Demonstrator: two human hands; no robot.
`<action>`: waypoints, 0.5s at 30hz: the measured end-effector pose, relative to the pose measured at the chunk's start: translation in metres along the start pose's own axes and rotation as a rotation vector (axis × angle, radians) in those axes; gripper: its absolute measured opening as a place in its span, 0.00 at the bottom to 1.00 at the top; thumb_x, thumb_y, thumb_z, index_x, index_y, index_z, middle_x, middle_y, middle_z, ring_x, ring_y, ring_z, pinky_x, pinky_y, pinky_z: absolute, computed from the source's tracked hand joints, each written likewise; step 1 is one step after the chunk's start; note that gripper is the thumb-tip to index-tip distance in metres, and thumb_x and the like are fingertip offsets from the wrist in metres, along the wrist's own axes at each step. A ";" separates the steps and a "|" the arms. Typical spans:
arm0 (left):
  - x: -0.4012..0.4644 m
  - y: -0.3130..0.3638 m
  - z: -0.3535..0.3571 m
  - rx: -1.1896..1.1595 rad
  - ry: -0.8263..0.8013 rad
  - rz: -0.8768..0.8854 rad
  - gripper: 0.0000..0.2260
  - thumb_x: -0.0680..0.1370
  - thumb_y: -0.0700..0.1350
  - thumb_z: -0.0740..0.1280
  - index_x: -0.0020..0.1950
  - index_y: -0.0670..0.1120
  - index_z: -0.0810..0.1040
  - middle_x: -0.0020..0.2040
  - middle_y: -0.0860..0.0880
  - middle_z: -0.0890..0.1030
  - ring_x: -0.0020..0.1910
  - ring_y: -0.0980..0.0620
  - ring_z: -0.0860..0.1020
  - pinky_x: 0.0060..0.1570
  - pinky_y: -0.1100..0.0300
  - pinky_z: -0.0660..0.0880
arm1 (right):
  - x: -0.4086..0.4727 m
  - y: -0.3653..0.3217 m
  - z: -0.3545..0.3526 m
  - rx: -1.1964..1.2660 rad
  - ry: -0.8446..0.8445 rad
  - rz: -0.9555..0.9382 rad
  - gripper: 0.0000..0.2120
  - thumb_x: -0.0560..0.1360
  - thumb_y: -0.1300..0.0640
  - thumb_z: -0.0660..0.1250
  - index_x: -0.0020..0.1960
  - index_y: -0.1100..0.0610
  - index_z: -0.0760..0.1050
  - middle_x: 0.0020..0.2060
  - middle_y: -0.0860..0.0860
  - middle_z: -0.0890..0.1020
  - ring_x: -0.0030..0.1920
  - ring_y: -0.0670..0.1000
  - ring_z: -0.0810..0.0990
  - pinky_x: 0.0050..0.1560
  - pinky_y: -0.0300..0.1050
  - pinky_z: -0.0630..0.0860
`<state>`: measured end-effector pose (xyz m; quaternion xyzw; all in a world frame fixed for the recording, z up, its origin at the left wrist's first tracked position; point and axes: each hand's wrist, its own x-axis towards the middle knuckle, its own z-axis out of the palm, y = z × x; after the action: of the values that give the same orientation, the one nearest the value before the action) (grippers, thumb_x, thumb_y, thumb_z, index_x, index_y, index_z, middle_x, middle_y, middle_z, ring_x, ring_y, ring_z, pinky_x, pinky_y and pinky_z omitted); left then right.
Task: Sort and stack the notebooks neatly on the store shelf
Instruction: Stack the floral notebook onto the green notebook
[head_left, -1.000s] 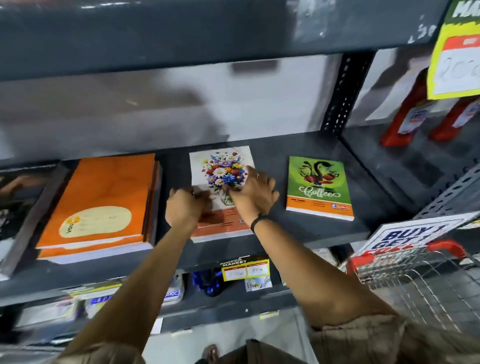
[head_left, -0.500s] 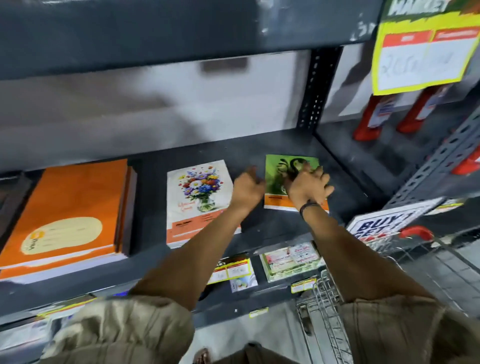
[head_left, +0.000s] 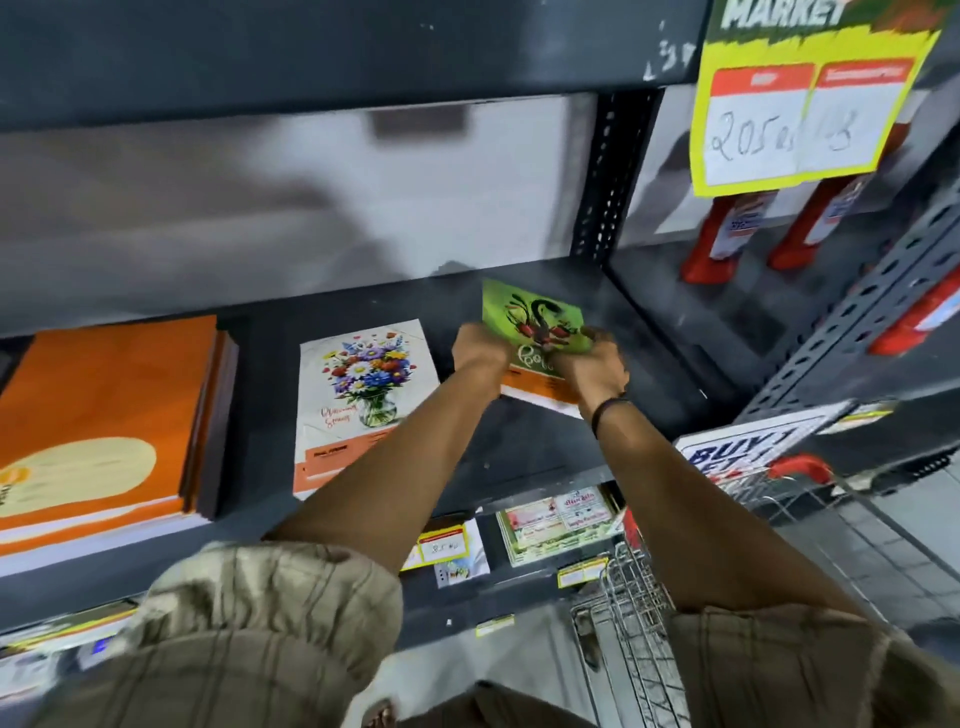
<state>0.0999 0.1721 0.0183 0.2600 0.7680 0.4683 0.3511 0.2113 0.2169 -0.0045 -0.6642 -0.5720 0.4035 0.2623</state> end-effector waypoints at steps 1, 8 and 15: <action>0.001 0.003 -0.014 -0.032 0.007 0.036 0.12 0.71 0.34 0.66 0.53 0.32 0.78 0.53 0.32 0.81 0.54 0.38 0.80 0.45 0.49 0.75 | -0.002 -0.007 0.009 0.062 -0.006 -0.009 0.36 0.58 0.42 0.74 0.64 0.51 0.71 0.62 0.58 0.78 0.63 0.60 0.75 0.64 0.55 0.72; -0.010 -0.032 -0.121 0.114 0.273 0.067 0.14 0.74 0.39 0.65 0.59 0.36 0.74 0.56 0.34 0.79 0.56 0.37 0.77 0.56 0.44 0.75 | -0.054 -0.065 0.091 0.036 -0.146 -0.246 0.27 0.60 0.44 0.72 0.58 0.49 0.75 0.52 0.53 0.84 0.55 0.56 0.80 0.54 0.49 0.79; -0.012 -0.083 -0.153 0.565 0.229 -0.033 0.32 0.76 0.52 0.63 0.73 0.38 0.56 0.75 0.33 0.56 0.75 0.37 0.51 0.74 0.46 0.51 | -0.081 -0.062 0.112 -0.323 -0.260 -0.422 0.37 0.68 0.44 0.72 0.71 0.52 0.63 0.69 0.58 0.68 0.70 0.61 0.64 0.67 0.54 0.66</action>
<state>-0.0185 0.0461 -0.0052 0.2804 0.9065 0.2568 0.1833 0.0819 0.1384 0.0052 -0.5063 -0.7832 0.3256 0.1558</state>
